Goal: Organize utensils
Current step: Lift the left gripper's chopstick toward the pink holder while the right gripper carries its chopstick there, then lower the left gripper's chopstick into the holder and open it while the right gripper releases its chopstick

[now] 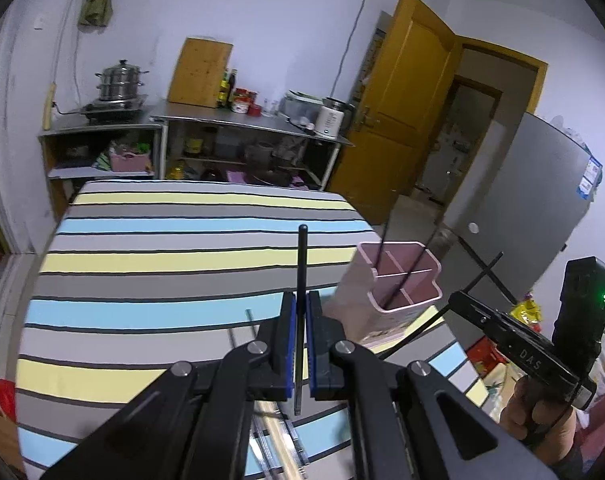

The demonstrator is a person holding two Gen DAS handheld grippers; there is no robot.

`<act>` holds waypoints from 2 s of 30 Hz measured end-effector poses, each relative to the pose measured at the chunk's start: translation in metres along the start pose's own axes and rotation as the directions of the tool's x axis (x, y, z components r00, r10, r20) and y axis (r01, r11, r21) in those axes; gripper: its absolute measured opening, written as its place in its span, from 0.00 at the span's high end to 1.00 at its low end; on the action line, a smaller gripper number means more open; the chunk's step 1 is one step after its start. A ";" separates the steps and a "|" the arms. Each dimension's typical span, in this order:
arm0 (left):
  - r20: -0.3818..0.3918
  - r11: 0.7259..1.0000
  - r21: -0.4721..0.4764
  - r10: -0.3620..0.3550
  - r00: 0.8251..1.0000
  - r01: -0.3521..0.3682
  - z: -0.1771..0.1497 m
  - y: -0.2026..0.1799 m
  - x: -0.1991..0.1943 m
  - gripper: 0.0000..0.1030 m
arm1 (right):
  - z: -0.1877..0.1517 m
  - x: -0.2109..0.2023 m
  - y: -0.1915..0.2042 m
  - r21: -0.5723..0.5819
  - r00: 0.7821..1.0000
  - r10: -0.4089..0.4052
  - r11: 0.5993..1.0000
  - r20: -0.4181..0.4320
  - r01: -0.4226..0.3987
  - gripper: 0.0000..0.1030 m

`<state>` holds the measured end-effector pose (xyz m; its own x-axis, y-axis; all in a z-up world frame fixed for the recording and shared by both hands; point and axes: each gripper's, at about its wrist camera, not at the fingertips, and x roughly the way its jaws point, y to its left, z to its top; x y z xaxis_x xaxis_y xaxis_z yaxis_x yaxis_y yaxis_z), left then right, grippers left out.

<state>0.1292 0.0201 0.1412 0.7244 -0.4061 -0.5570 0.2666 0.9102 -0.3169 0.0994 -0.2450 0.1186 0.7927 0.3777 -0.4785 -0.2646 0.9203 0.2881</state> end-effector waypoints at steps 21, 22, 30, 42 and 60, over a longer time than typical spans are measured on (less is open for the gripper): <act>0.090 0.984 0.074 -0.168 0.982 0.162 0.088 -0.086 0.021 0.95 | 0.080 -0.051 -0.036 0.017 0.978 -0.101 0.995 0.185 0.099 0.95; 0.091 0.984 0.074 -0.168 0.982 0.162 0.090 -0.087 0.024 0.95 | 0.081 -0.050 -0.038 0.018 0.977 -0.104 0.995 0.186 0.102 0.95; 0.046 0.987 0.051 -0.157 0.986 0.155 0.079 -0.082 0.062 0.95 | 0.073 -0.025 -0.054 0.040 0.981 -0.123 0.992 0.153 0.118 0.95; -0.054 0.991 0.040 -0.128 0.990 0.131 0.046 -0.075 0.104 0.95 | 0.042 0.027 -0.082 0.089 0.991 -0.132 0.988 0.020 0.130 0.95; 0.001 0.991 0.037 -0.129 0.992 0.129 0.038 -0.061 0.069 0.90 | 0.033 0.005 -0.075 0.071 0.986 -0.156 0.986 0.062 0.152 0.70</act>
<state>0.1870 -0.0609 0.1508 0.6849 -0.5198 -0.5106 0.3812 0.8528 -0.3570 0.1417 -0.3159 0.1221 0.8568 0.2223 -0.4653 -0.1015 0.9574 0.2705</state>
